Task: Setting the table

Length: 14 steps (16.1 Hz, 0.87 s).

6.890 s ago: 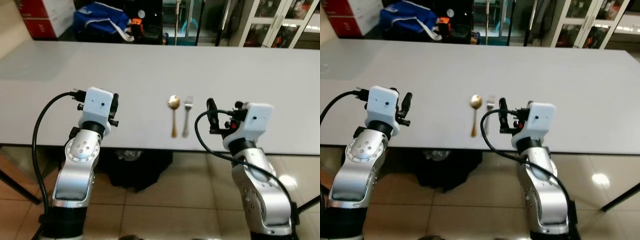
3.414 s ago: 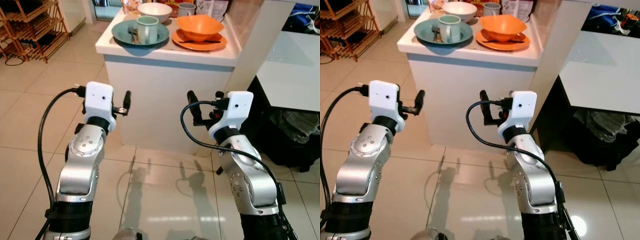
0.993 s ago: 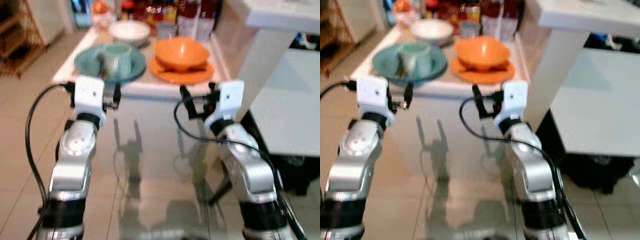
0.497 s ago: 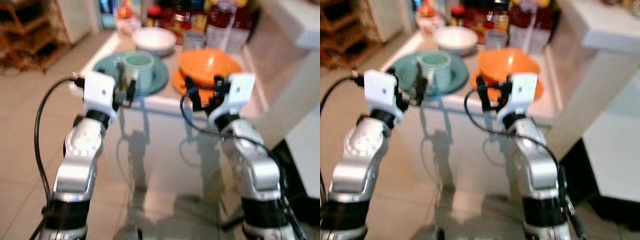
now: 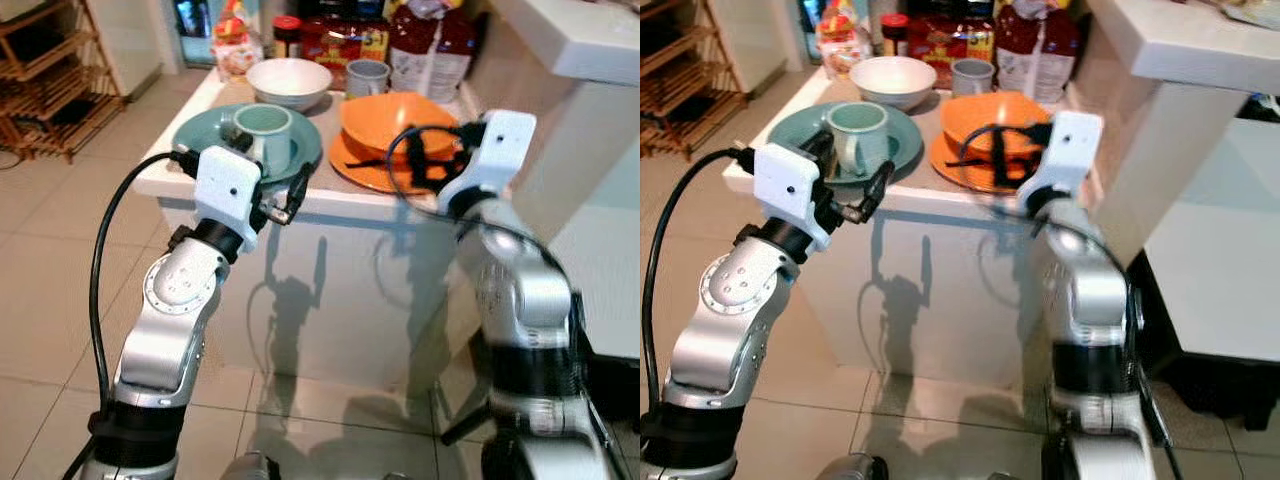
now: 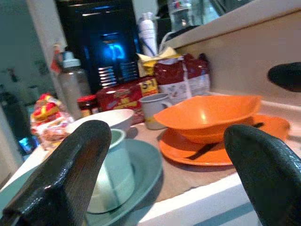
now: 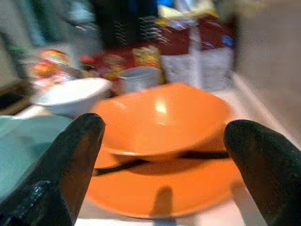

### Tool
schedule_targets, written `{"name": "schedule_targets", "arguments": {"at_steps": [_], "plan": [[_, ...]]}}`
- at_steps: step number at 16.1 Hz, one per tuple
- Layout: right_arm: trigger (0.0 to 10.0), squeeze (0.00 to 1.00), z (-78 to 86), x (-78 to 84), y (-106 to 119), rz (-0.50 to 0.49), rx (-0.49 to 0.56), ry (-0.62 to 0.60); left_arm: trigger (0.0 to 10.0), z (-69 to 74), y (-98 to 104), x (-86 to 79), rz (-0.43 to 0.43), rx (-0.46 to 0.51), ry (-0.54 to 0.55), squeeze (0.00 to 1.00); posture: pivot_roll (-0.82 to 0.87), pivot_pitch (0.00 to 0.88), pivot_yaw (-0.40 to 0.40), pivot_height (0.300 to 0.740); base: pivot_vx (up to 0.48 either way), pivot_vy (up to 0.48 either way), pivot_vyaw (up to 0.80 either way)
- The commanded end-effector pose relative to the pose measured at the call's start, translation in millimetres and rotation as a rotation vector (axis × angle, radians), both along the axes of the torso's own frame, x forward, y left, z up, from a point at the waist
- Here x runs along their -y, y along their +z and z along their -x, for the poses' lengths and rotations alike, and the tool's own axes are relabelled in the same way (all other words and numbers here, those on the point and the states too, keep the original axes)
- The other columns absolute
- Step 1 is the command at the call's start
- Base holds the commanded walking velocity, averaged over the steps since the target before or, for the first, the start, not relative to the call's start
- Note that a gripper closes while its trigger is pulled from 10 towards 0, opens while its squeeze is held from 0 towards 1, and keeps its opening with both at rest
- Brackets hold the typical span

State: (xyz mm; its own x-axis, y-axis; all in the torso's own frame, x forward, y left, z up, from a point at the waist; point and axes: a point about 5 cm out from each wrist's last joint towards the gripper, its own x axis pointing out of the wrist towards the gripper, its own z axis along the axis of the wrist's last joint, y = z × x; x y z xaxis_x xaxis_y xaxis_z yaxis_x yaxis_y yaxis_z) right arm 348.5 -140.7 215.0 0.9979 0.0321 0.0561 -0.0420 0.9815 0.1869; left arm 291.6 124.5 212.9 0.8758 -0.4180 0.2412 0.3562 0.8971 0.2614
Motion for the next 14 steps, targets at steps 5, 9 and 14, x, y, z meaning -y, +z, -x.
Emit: {"name": "schedule_targets", "arguments": {"at_steps": [5, 9, 14], "plan": [[10.0, 0.00, -42.5, 13.6, 4, -0.078, -0.135, -0.054, 10.0, 4.0, 4, 8.1, -0.031, 0.004, -0.085, 0.00, 0.09, 0.048, -0.038, 0.740, 0.000, 0.000, 0.00], [10.0, 0.00, -65.8, 17.9, 11, -0.062, -0.217, -0.119, 10.0, 6.1, 4, 5.7, -0.043, 0.001, -0.099, 0.00, 0.10, 0.046, -0.046, 0.740, 0.000, 0.000, 0.00], [10.0, 0.00, -72.8, 15.8, 4, -0.181, -0.323, -0.153, 10.0, 11.3, 3, 8.7, -0.060, -0.016, -0.173, 0.00, 0.13, 0.041, -0.057, 0.740, 0.000, 0.000, 0.00]]}}
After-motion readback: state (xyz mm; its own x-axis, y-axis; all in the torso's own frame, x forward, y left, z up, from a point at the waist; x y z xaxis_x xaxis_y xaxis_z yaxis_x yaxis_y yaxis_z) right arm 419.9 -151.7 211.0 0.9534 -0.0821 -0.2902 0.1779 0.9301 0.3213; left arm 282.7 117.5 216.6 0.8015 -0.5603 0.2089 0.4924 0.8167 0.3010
